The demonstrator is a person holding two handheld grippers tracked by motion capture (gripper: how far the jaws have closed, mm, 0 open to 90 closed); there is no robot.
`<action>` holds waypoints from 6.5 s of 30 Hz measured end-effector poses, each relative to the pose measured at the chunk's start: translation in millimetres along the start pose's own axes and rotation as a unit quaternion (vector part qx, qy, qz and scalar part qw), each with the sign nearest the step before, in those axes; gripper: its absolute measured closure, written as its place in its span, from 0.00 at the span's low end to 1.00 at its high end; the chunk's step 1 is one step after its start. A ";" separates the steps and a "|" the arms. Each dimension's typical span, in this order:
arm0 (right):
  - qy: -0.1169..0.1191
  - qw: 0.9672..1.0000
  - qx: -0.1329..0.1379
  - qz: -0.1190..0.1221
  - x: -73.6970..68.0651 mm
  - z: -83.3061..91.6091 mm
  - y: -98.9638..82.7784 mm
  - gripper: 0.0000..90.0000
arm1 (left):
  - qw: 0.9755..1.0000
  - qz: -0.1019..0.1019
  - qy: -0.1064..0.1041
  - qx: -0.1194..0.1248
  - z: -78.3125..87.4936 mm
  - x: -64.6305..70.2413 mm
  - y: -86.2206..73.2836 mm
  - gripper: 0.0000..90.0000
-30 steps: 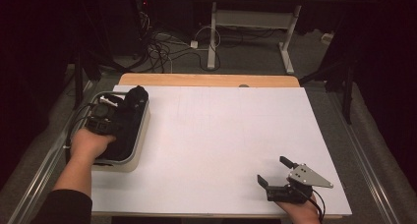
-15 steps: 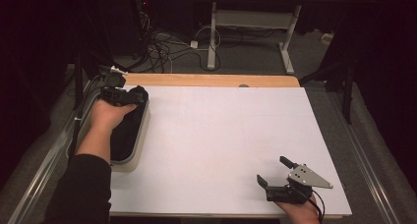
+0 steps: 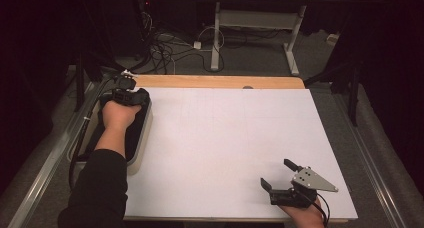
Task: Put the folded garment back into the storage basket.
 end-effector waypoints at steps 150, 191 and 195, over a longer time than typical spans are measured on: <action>-0.008 1.000 0.010 -0.001 -1.0 4.4 2.9 0.00 | 0.952 -0.082 -0.119 -0.269 81.6 131.5 -42.9 0.00; -0.006 1.000 0.004 0.004 -3.9 2.8 -0.5 0.00 | 0.963 -0.095 -0.175 -0.184 4.7 176.3 -101.6 0.00; -0.005 1.000 0.004 0.004 -4.5 2.4 -0.8 0.00 | 0.968 -0.098 -0.174 -0.151 2.5 178.1 -107.2 0.00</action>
Point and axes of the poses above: each handheld gripper's, and its own axes: z roughly backward along the jaws, y roughly out of its top, x roughly to its right, the point moved 6 cm from there along -z, roughly forward along the jaws, and after that the axes turned 8 degrees about -z, right-handed, at the moved point
